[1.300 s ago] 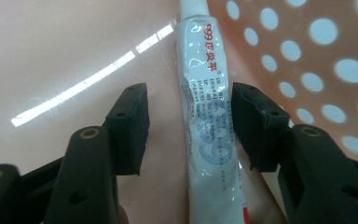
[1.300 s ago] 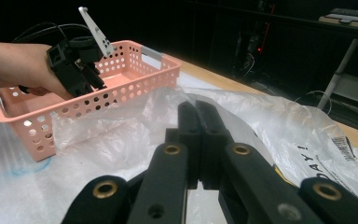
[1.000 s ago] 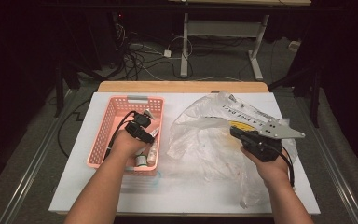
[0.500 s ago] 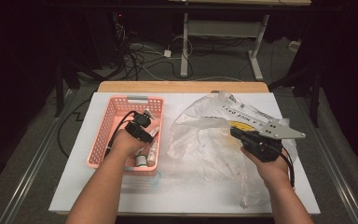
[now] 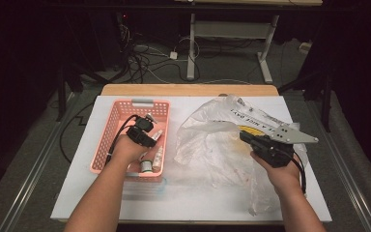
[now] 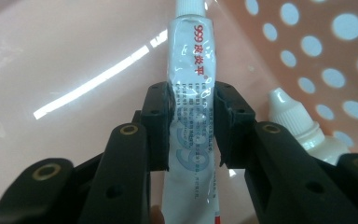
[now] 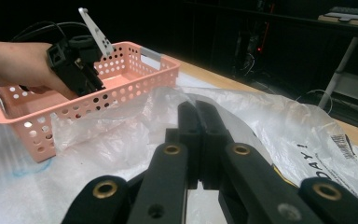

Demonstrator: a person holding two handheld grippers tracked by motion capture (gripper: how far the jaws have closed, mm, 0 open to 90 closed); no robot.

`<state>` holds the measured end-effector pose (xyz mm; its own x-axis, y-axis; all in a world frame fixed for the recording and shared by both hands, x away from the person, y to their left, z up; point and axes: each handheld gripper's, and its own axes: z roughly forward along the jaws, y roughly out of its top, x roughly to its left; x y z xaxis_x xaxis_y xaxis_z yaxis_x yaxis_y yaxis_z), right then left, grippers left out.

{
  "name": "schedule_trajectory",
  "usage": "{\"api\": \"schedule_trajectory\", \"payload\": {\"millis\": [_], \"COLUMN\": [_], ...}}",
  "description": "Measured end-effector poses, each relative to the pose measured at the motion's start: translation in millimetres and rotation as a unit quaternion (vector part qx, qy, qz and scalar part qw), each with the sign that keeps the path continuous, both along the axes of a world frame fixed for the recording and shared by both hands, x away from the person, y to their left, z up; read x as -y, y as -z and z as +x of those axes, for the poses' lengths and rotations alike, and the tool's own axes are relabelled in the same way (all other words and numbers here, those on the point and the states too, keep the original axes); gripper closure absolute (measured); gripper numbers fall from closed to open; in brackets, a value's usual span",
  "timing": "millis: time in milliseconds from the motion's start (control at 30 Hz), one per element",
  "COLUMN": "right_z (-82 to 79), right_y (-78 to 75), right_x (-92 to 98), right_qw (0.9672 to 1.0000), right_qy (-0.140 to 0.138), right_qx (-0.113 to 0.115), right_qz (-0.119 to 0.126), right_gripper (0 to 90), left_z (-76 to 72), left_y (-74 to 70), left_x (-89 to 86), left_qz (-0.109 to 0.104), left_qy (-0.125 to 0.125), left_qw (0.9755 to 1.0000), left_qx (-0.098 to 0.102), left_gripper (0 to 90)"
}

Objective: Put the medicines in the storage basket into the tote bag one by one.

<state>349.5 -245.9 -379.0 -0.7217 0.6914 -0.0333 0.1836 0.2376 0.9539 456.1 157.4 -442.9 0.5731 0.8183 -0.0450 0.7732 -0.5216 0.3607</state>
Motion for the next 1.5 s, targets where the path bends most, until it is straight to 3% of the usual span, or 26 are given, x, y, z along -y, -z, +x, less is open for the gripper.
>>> {"api": "schedule_trajectory", "payload": {"millis": [333,567,900,1167,1333,1500], "right_z": [-0.3,-0.4,-1.9,-2.5,-3.0,-3.3], "right_y": [-0.6,0.5,-0.6,-1.0,-1.8,-2.2], "right_x": [1.3,0.7,1.3,1.9,2.3,2.1], "right_qw": [1.0000,1.0000,1.0000,1.0000,1.0000,0.9999], "right_qy": [0.000,0.000,-0.001,-0.001,-0.002,-0.002], "right_qx": [0.002,0.001,0.002,0.003,0.005,0.005], "right_qz": [0.001,0.002,0.005,0.005,0.007,0.009], "right_gripper": [90.0,90.0,90.0,90.0,90.0,90.0], "left_z": [-9.0,-20.6,-39.2,-56.0,-67.5,-78.5], "left_y": [-7.2,-15.2,-27.4,-34.3,-43.3,-47.4], "left_x": [-15.7,-23.1,-36.4,-46.5,-48.3,-44.8], "left_qz": [-0.032,-0.054,-0.088,-0.124,-0.134,-0.128], "left_qy": [-0.017,-0.022,-0.027,-0.034,-0.037,-0.028], "left_qw": [0.9992,0.9972,0.9911,0.9834,0.9780,0.9762], "left_qx": [0.017,0.046,0.097,0.128,0.156,0.173], "left_gripper": [67.5,67.4,67.4,67.4,67.4,67.4]}}
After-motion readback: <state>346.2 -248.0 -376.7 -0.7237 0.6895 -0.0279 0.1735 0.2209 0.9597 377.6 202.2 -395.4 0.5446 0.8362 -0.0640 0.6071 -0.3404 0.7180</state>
